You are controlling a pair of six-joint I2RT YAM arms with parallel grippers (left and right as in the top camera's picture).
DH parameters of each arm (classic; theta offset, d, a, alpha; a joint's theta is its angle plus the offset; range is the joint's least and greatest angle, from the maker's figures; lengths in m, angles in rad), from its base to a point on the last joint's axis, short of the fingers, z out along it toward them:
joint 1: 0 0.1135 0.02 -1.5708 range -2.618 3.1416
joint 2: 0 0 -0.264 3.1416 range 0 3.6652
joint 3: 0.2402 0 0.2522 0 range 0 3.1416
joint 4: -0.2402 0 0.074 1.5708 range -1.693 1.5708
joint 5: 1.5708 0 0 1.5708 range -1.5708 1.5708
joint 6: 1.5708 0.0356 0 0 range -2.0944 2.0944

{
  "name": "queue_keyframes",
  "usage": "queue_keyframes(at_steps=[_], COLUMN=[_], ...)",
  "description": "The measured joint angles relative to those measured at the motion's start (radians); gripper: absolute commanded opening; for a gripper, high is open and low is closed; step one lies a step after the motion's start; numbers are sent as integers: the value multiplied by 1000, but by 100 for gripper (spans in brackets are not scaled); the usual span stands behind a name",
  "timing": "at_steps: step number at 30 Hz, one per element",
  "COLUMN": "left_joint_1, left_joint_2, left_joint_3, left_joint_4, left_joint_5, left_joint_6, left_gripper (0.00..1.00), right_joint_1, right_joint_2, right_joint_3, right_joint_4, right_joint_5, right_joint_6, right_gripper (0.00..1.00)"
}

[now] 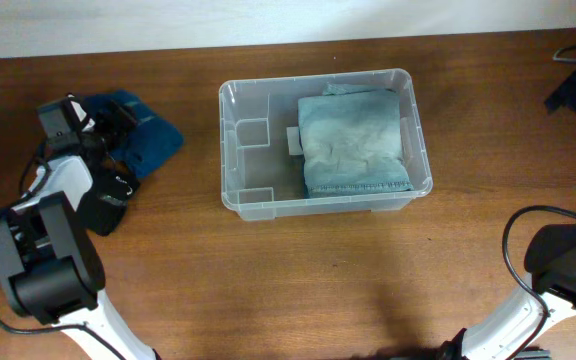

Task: Pack container
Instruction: 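Move the left gripper to the teal folded shirt and grasp it, then carry the teal shirt with the left gripper into the bin's left side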

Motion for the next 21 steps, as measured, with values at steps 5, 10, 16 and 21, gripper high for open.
queue_keyframes(at_steps=[5,10,16,21], left_joint_1=[0,1,2,7], left_joint_2=[44,80,89,89], left_joint_3=[3,19,32,39], left_joint_4=[42,84,109,90], left_joint_5=[-5,-2,19,77], left_joint_6=[-48,-67,-74,-59], left_gripper=[99,47,1,1], right_joint_1=[0,0,0,0], right_joint_2=[0,0,0,0], right_joint_3=[0,0,0,0], right_joint_4=[0,0,0,0], right_joint_5=[0,0,0,0], right_joint_6=[0,0,0,0], right_gripper=[98,98,98,98])
